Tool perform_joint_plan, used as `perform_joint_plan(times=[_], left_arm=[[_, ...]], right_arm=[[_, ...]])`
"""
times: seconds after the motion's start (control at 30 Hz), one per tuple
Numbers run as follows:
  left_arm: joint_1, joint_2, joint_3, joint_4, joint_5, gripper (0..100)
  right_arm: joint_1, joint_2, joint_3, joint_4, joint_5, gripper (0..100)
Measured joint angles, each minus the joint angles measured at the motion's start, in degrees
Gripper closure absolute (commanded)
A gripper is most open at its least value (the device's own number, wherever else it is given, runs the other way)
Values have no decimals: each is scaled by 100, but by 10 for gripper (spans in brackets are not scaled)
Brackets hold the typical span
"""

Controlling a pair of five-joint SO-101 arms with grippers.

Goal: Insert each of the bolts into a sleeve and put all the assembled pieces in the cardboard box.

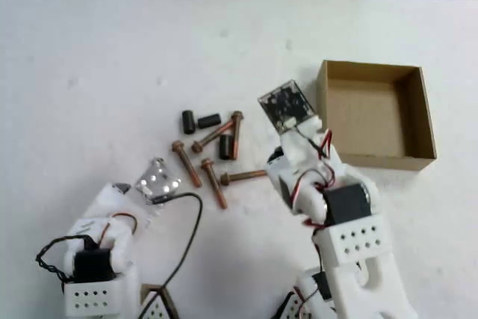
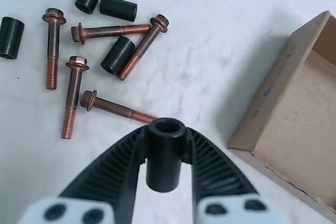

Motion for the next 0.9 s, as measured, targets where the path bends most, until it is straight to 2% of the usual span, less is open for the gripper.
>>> perform_joint_plan(times=[0.1,0.33,0.67,0.9], left_arm=[[0,0,0,176,-141,976],[0,-9,-492,642,-158,976],[0,-35,-695,721,-229,976],[0,-35,-1415,747,-229,976]], right_arm=[[35,-440,501,-229,0,981],[668,-1292,1187,-308,0,981],[712,-2224,2127,-668,0,981],[730,-2418,2321,-668,0,981]])
